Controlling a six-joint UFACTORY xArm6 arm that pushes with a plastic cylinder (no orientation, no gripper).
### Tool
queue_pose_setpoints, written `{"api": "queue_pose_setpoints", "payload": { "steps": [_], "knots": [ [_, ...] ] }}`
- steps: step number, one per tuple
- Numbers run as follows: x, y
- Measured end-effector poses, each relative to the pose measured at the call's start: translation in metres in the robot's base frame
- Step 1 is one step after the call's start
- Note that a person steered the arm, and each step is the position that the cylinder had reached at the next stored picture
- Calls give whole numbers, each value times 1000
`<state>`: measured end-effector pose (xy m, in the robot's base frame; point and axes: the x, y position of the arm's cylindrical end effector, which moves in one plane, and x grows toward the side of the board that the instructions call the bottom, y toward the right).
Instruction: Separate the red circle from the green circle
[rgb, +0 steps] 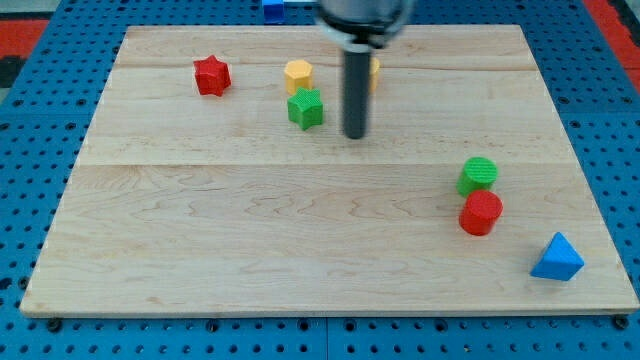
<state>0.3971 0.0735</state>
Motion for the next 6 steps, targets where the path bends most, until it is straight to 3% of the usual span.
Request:
{"api": "queue_pose_setpoints", "payload": {
  "steps": [1, 2, 3, 4, 5, 6],
  "knots": [
    [18, 112],
    [90, 143],
    [115, 113],
    [78, 32],
    [80, 36],
    [114, 46]
  ]
}}
